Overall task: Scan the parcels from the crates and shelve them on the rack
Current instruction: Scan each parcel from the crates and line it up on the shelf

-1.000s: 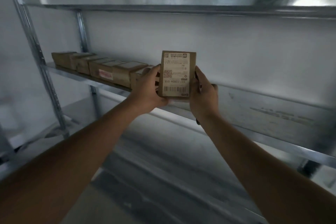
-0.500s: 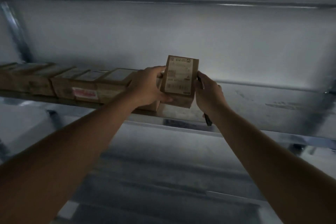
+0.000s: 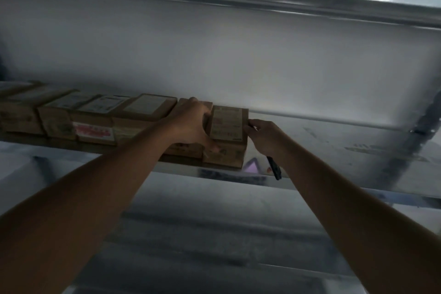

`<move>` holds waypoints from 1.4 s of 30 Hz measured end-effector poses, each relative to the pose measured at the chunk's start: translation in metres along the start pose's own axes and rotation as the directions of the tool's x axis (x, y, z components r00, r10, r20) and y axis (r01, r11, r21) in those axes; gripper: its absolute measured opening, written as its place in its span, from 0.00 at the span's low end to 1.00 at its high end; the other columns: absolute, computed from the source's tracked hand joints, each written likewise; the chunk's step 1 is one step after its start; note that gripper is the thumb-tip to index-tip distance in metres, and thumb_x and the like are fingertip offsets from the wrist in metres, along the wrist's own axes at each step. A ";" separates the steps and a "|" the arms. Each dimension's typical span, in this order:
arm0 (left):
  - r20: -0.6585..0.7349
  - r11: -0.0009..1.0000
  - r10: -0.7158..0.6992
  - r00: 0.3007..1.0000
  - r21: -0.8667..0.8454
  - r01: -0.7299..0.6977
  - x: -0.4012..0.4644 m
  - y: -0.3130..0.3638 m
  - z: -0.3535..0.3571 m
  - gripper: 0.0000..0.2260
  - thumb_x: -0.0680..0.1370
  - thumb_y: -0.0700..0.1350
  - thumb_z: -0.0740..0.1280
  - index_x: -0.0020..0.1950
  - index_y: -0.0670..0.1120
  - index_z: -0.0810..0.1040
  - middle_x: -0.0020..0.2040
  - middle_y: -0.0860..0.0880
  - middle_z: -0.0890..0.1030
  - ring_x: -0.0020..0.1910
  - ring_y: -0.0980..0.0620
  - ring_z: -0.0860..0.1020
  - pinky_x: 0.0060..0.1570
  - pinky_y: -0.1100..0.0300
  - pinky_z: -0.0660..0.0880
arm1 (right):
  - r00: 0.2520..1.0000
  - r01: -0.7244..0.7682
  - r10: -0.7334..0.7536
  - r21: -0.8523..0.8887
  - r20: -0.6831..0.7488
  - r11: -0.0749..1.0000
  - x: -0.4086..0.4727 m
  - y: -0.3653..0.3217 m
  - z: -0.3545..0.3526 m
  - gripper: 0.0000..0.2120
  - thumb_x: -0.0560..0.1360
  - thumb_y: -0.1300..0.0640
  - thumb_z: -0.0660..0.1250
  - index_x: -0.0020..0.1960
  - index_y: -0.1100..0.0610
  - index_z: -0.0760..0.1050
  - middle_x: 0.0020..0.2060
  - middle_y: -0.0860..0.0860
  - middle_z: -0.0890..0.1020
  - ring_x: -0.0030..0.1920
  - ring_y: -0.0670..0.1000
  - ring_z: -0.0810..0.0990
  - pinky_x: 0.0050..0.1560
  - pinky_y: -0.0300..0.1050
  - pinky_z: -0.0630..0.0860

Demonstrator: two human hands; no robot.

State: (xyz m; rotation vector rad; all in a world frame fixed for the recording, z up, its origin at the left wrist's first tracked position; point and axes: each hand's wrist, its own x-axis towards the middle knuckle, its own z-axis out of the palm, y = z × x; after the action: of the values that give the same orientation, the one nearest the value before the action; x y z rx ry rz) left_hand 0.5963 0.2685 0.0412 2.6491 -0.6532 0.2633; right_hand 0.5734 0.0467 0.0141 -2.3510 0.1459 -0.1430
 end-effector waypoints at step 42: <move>0.082 0.961 0.259 0.962 0.078 -0.265 0.004 0.039 0.026 0.24 0.86 0.60 0.60 0.77 0.48 0.75 0.78 0.48 0.71 0.73 0.44 0.74 0.71 0.46 0.72 | 0.936 -0.052 -0.121 -0.470 -0.329 0.881 -0.049 0.035 -0.013 0.23 0.84 0.42 0.51 0.78 0.35 0.60 0.62 0.59 0.81 0.60 0.66 0.78 0.54 0.60 0.72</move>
State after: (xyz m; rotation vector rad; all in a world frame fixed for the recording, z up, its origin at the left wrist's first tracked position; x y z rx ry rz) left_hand 0.5832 0.2238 0.0315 2.6619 -1.0422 0.2784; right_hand 0.5208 0.0204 -0.0048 -2.7980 0.3461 -0.6102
